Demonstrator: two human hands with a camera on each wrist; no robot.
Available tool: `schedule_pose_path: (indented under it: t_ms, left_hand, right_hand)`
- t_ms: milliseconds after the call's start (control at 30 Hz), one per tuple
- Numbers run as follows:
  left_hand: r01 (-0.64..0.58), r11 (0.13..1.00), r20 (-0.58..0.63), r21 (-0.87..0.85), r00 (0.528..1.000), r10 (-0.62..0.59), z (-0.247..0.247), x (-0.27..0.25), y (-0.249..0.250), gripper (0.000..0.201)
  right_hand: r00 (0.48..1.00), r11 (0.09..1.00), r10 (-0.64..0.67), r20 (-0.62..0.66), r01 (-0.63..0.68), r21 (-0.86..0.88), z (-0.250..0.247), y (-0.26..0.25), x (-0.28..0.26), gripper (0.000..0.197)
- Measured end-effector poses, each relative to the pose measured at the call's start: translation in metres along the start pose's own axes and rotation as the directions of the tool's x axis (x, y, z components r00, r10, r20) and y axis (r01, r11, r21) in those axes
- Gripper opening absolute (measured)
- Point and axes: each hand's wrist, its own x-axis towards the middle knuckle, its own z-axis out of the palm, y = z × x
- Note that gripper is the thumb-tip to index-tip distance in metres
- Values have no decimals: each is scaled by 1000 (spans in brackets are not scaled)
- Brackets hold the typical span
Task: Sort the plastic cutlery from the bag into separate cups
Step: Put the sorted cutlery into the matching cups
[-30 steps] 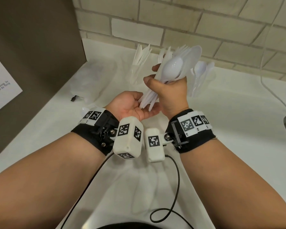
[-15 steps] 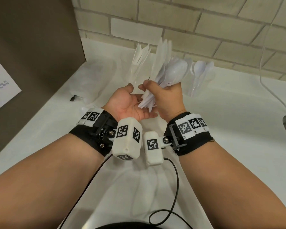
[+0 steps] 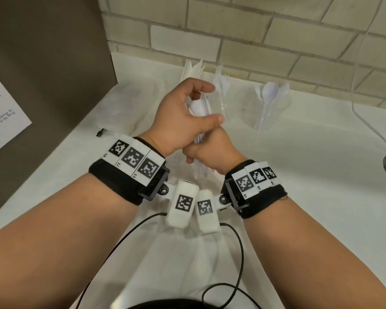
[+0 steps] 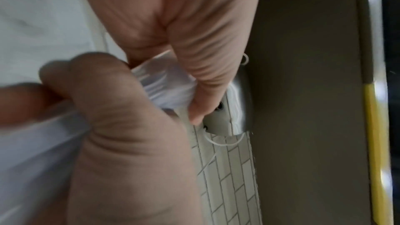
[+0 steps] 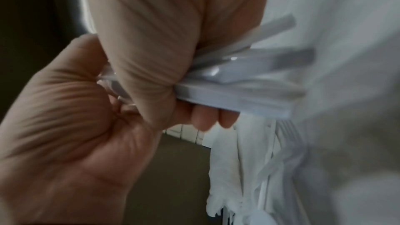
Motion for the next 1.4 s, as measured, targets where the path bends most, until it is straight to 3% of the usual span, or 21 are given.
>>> schedule_pose_path:
  t_ms: [67,200,300,367,467,533,633,700,767,867,933,1000,1133,1200,1267,1333,1400]
  left_hand:
    - [10,999,-55,-50,998,-12,1,-2,-1,30]
    - [-16,993,-105,-115,994,4,0,-1,0,25]
    - [-33,982,-202,-185,979,-5,-7,4,1,26]
    - [-25,975,-242,-221,970,-30,-12,9,1,25]
    - [-16,965,-260,-261,964,-54,-10,9,4,26]
    - [-17,958,-250,-286,966,-57,-9,8,6,41]
    - [44,914,-160,-403,980,-118,-15,6,2,97]
    - [126,830,-66,-544,979,-192,-18,2,-2,127]
    - [225,782,79,-582,972,-221,-19,-4,-12,136]
    - [378,856,366,-354,898,-245,-18,-16,-16,94]
    - [428,855,389,-293,870,-303,-14,-18,-16,53]
    - [442,832,331,-334,882,-336,-13,-17,-13,23]
    - [441,845,320,-302,882,-346,-10,-22,-8,22]
    - [378,850,203,-367,924,-324,-9,-21,-7,24]
    - [324,857,25,-401,939,-343,-11,-16,-10,29]
    - [293,902,-87,-316,938,-335,-17,-11,-17,20]
    - [289,941,-105,-176,945,-310,-19,-11,-24,19]
  right_hand:
    - [1000,1000,-4,-16,4,-16,1,1,1,25]
    - [998,997,1,-59,-6,-79,-3,5,1,46]
    - [1000,994,16,7,-15,-109,-7,10,-5,40]
    - [997,997,71,44,-69,-35,-6,12,-9,35]
    - [995,995,100,21,-99,-23,-2,15,-8,26]
    - [995,995,95,-13,-95,-7,-1,17,-6,26]
    - [993,985,118,22,-120,126,-1,18,-7,29]
    - [987,957,128,101,-150,249,-2,17,-9,35]
    - [979,930,124,160,-170,326,-4,15,-10,41]
    - [968,931,128,214,-192,311,-3,12,-11,39]
    - [960,937,136,243,-205,284,-1,10,-13,36]
    - [954,937,135,267,-211,280,1,11,-13,33]
    - [960,967,84,266,-142,210,2,13,-13,26]
    - [955,989,93,281,-121,84,-4,9,-12,9]
    - [961,989,145,235,-148,-4,-15,10,-8,28]
    - [994,995,102,42,-102,1,-26,6,-2,28]
    - [978,999,-13,-210,19,28,-35,-4,4,20]
